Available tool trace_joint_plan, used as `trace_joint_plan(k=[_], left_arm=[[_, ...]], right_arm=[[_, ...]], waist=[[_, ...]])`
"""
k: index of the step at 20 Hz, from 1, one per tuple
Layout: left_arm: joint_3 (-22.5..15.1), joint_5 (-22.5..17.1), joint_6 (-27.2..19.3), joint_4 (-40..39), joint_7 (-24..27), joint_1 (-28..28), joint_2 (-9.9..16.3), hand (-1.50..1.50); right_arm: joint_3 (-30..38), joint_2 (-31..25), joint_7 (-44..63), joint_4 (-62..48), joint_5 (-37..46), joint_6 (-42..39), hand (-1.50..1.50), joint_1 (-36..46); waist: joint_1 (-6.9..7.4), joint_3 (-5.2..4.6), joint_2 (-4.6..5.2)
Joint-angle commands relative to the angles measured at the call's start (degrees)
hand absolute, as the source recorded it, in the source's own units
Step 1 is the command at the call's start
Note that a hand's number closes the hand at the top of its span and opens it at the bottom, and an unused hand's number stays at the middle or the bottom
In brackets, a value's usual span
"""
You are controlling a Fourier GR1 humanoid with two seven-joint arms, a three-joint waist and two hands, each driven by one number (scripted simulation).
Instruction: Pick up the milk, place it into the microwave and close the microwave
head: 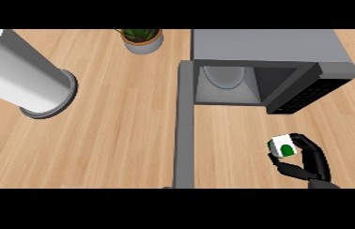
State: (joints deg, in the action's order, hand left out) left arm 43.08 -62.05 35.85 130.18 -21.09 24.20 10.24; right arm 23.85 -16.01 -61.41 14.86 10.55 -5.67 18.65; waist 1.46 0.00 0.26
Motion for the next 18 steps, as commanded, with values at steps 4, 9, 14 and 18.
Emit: trace_joint_plan(k=[4,9,14,18], left_arm=[[0.13,1.12,1.96,0.48,-0.3,0.44,-1.29,-1.5],[0.86,-1.99,-0.05,0.92,-1.62,0.82,-0.1,-1.5],[0.88,-1.15,-2.94,4.81,-3.35,1.25,-2.17,-1.5],[1.13,-0.91,1.18,-2.06,-2.98,-1.14,-0.78,-1.5]], right_arm=[[-1.13,3.87,-7.96,0.42,-0.04,-3.46,1.5,2.37],[-2.52,13.0,-3.5,1.78,0.55,5.81,1.5,7.06],[-5.23,15.39,-1.62,5.86,2.02,8.97,1.5,6.78],[-4.06,13.49,-0.36,3.57,1.88,11.57,1.5,12.06]], waist=[[0.17,0.24,0.17],[0.16,0.15,-0.03],[-0.86,0.04,-0.3],[-0.33,0.07,0.04]])
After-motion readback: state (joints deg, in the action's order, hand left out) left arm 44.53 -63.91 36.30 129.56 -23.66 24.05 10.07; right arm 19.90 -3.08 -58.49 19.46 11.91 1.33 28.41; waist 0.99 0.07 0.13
